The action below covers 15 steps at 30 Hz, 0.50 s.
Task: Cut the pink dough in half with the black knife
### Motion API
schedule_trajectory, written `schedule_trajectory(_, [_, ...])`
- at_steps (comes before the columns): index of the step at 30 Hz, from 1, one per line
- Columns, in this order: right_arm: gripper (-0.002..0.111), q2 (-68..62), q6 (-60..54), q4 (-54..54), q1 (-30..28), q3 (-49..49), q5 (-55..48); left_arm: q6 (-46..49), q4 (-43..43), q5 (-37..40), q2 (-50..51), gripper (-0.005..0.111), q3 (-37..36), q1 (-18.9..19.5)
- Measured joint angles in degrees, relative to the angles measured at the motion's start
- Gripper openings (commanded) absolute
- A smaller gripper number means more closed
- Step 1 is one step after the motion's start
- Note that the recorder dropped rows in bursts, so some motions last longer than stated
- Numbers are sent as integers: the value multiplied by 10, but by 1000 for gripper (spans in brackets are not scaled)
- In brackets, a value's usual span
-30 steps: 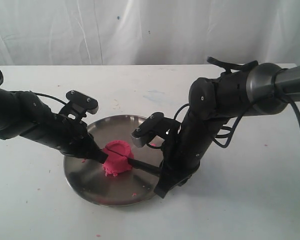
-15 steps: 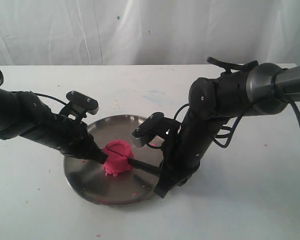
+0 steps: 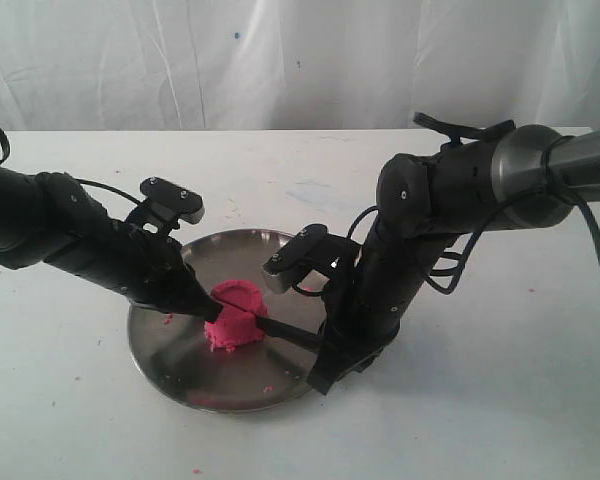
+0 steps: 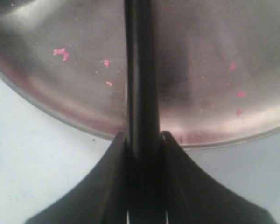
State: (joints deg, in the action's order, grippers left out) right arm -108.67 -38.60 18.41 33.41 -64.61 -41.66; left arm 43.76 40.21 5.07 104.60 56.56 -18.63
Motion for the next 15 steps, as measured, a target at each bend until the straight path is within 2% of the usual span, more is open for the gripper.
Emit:
schedule_trajectory(7, [0, -3, 0, 4, -1, -8, -12, 0, 2, 23, 0, 0, 12, 0])
schedule_trajectory(15, [0, -4, 2, 7, -1, -9, -16, 0, 4, 1, 6, 0, 12, 0])
